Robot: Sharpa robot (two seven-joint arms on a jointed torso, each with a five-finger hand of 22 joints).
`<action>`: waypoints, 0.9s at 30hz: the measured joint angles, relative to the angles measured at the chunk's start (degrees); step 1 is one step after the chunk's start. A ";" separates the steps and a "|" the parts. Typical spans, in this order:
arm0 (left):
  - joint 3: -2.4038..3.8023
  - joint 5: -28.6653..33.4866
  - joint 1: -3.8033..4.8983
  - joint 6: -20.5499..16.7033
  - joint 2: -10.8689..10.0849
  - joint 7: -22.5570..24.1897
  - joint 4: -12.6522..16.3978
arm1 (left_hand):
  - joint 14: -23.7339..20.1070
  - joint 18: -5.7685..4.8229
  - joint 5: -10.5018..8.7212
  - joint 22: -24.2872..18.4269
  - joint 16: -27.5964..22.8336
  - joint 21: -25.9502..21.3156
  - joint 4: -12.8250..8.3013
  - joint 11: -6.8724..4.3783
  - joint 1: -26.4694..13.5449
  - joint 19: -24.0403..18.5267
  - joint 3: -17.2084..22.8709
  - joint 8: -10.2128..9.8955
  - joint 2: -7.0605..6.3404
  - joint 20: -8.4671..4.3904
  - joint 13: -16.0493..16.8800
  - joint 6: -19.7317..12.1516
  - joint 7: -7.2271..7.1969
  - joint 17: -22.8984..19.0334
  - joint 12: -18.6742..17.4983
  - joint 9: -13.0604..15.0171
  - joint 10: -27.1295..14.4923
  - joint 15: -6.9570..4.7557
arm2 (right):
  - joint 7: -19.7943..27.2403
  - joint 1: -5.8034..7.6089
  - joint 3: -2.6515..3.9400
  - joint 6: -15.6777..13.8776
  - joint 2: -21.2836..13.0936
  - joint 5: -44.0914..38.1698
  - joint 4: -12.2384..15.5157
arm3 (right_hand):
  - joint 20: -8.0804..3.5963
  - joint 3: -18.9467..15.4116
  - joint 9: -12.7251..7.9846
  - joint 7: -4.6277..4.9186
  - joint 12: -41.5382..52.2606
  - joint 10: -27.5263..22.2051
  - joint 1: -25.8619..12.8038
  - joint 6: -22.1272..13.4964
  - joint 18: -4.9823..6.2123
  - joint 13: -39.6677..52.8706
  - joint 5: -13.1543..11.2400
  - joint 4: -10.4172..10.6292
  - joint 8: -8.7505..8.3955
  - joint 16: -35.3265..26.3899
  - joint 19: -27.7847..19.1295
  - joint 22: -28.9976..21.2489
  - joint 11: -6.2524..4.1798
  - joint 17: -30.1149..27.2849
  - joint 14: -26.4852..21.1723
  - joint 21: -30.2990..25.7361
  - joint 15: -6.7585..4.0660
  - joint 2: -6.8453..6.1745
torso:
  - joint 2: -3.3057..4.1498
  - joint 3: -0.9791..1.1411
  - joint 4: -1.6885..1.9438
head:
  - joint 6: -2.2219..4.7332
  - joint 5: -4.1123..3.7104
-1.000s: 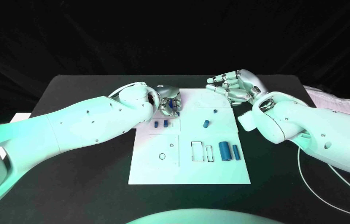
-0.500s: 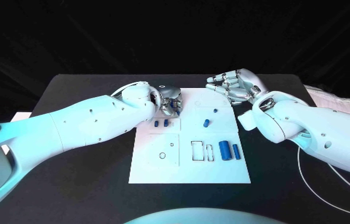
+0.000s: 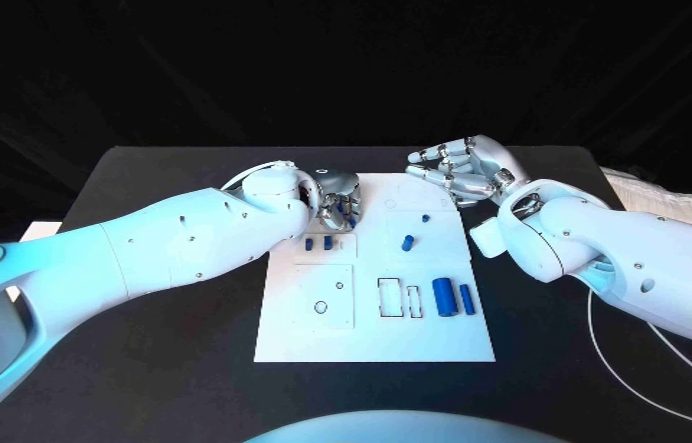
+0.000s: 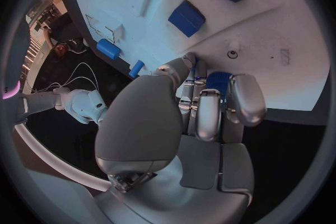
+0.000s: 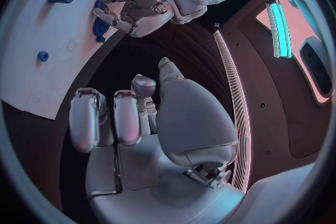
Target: Assemble the parts on the task board
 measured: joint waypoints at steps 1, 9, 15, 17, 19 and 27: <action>0.01 0.01 -0.01 -0.03 -0.03 0.00 0.06 | 0.00 0.00 -0.01 0.00 0.00 0.00 -0.20 -0.20 0.00 0.00 0.51 -0.21 0.00 0.00 0.00 0.19 0.19 -0.08 -0.33 -0.12 0.20 0.00 | 0.00 0.00 0.00 0.00 0.00 0.00 0.00 | 0.00 0.00 0.00 0.00 0.00 0.00 0.00 0.00 0.00 0.00 0.00 0.00 0.00 0.00 0.00 0.00 0.00 0.00 0.00 0.00 0.00 0.00 | -0.01 -0.01 0.01 | -0.01 0.00; 0.19 1.43 -0.43 -1.05 -1.74 0.03 2.02 | 0.00 0.00 -0.12 -0.01 0.00 0.80 -1.68 0.11 -0.71 0.00 2.50 -1.34 -0.70 0.00 -0.10 0.32 0.32 -0.65 -1.84 -0.56 0.71 0.00 | 0.00 0.00 0.00 0.03 0.05 0.00 -0.08 | 0.00 0.00 -0.01 0.00 0.00 0.00 0.00 0.00 0.00 0.00 0.00 0.00 0.00 0.00 0.00 0.00 0.00 0.00 0.00 0.00 0.00 0.00 | -0.04 -0.03 0.03 | 0.12 0.02; 1.52 6.30 -0.33 -3.15 -4.66 0.12 5.16 | 0.00 -0.61 -0.12 -0.01 0.00 1.40 -2.47 0.32 -0.92 0.00 3.39 -1.50 -0.92 0.00 -0.11 0.49 0.49 -1.08 -2.34 -0.75 0.91 0.00 | 0.00 0.00 0.00 0.04 0.11 0.00 -0.30 | 0.00 0.00 -0.01 0.00 0.00 0.00 0.00 0.00 0.00 0.12 0.00 0.00 0.00 0.00 0.00 0.00 0.00 0.00 0.00 0.00 0.00 0.00 | -0.10 -0.02 0.07 | 0.42 -0.01; 1.97 8.06 -0.24 -3.87 -5.87 0.13 6.30 | 0.00 -0.60 -0.12 -0.01 0.00 1.41 -2.48 0.32 -0.99 0.00 3.40 -1.50 -0.99 0.00 -0.11 0.49 0.49 -1.11 -2.41 -0.75 0.91 0.00 | 0.00 0.00 0.00 0.05 0.16 0.00 -0.39 | 0.00 0.00 -0.01 0.00 0.00 0.00 0.00 0.00 0.00 0.13 0.00 0.00 0.00 0.00 0.00 0.00 0.00 0.00 0.00 0.00 0.00 0.00 | -0.10 -0.01 0.09 | 0.49 0.09; 2.20 9.35 -0.17 -4.39 -6.83 0.13 7.01 | 0.00 -0.61 -0.12 -0.02 0.00 1.40 -2.63 0.32 -1.00 0.00 3.55 -1.72 -0.99 0.00 -0.10 0.69 0.69 -1.16 -2.41 -0.80 0.91 0.00 | 0.00 -0.01 0.00 0.06 0.18 0.00 -0.43 | 0.00 0.00 -0.01 0.00 0.00 0.00 0.00 0.00 0.00 0.13 0.00 0.00 0.00 0.00 0.00 0.00 0.00 0.00 0.00 0.00 0.00 0.00 | -0.10 -0.01 0.10 | 0.54 0.17; 2.55 12.84 -0.03 -5.41 -10.03 -0.10 8.57 | 0.00 -0.60 -0.12 -0.02 0.00 1.63 -2.70 0.52 -1.33 0.00 3.62 -1.71 -1.29 0.00 -0.06 0.78 0.78 -1.28 -2.64 -0.85 1.12 0.00 | -0.01 -0.19 0.00 0.10 0.20 0.00 -0.54 | 0.00 0.00 -0.02 0.00 0.00 0.00 0.00 0.00 0.00 0.12 0.00 0.00 0.00 0.00 0.00 0.00 0.00 0.00 0.00 0.00 0.00 0.00 | -0.09 0.00 0.20 | 0.70 0.50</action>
